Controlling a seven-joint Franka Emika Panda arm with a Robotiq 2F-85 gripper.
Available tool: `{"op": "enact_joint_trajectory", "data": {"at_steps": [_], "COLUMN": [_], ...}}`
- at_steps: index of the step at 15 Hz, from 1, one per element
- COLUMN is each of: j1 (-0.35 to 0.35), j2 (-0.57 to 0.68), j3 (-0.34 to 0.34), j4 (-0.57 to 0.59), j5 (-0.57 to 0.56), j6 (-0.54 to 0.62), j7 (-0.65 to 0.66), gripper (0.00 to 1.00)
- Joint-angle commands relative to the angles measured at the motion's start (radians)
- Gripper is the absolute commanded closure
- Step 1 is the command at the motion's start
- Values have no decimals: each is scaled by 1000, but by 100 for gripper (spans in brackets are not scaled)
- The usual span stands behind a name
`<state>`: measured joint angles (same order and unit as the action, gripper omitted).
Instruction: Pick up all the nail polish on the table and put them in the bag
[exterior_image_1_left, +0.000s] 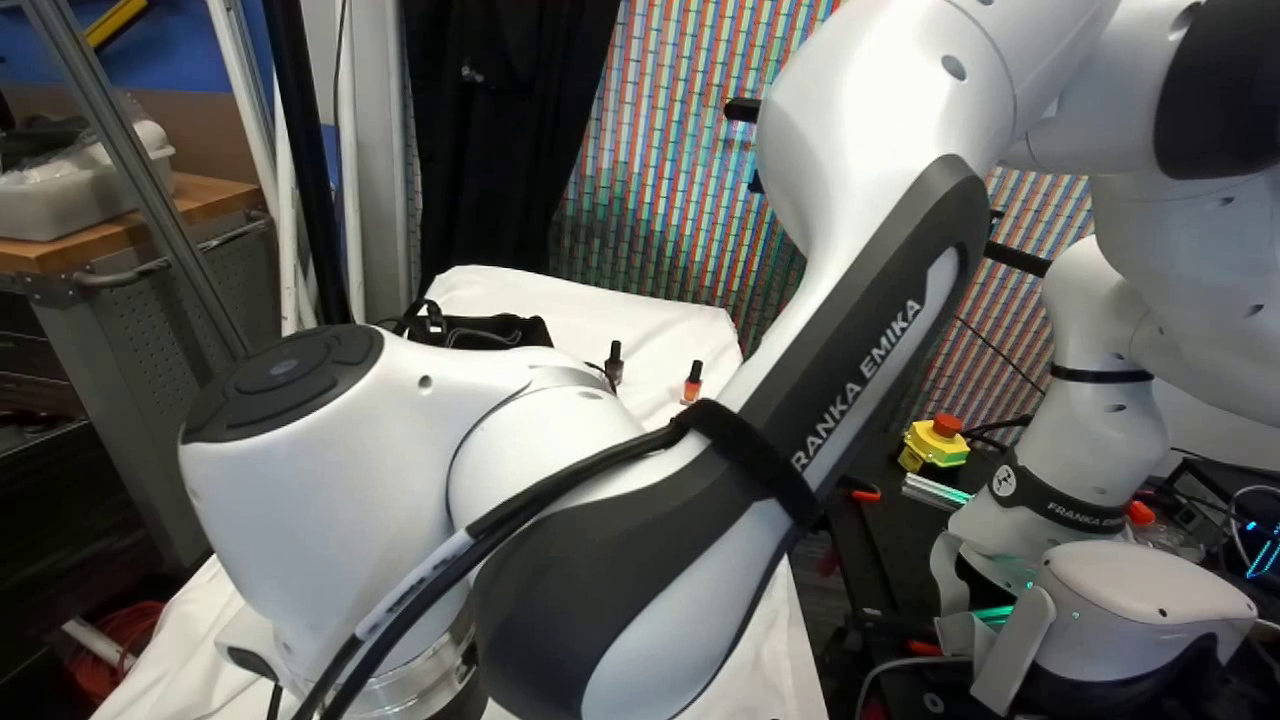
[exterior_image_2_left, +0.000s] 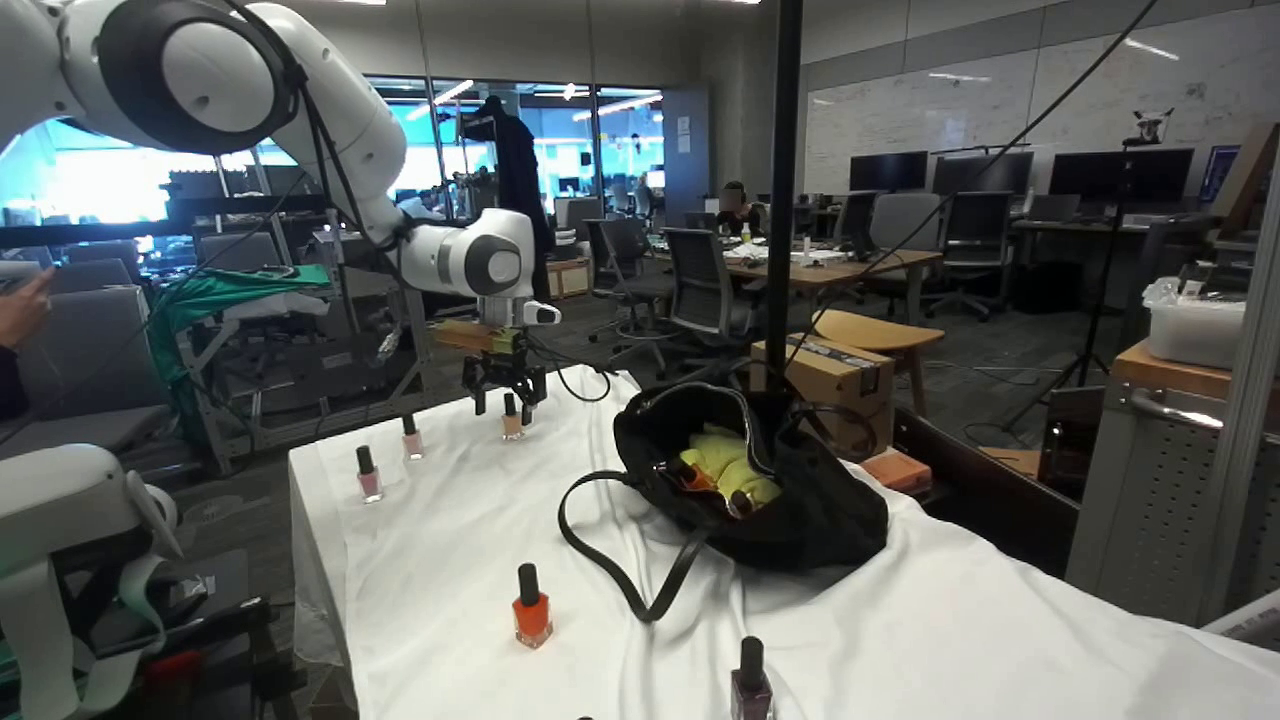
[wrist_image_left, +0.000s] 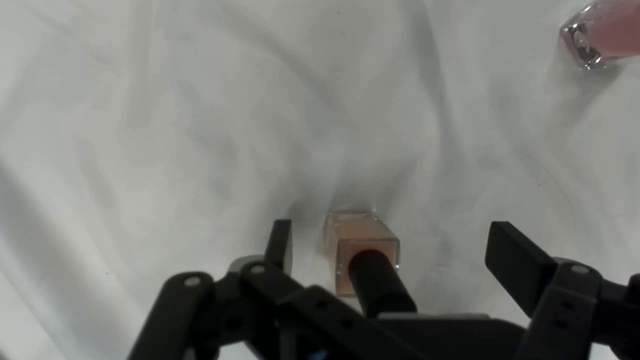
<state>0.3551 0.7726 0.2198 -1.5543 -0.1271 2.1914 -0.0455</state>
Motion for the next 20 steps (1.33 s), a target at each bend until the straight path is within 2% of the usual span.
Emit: {"op": "enact_joint_trajectory", "data": {"at_steps": [1, 16, 17, 19, 20], "j1": [4, 1, 1, 0, -1], "j2": [38, 61, 60, 59, 56], "j3": [-5, -13, -14, -14, -13], "j4": [53, 59, 58, 56, 53], "j5": [-2, -5, -5, -4, -3], "j6": [9, 12, 14, 19, 23], "j7": [-33, -51, -51, -51, -50], "gripper": [0, 1, 26, 29, 38]}}
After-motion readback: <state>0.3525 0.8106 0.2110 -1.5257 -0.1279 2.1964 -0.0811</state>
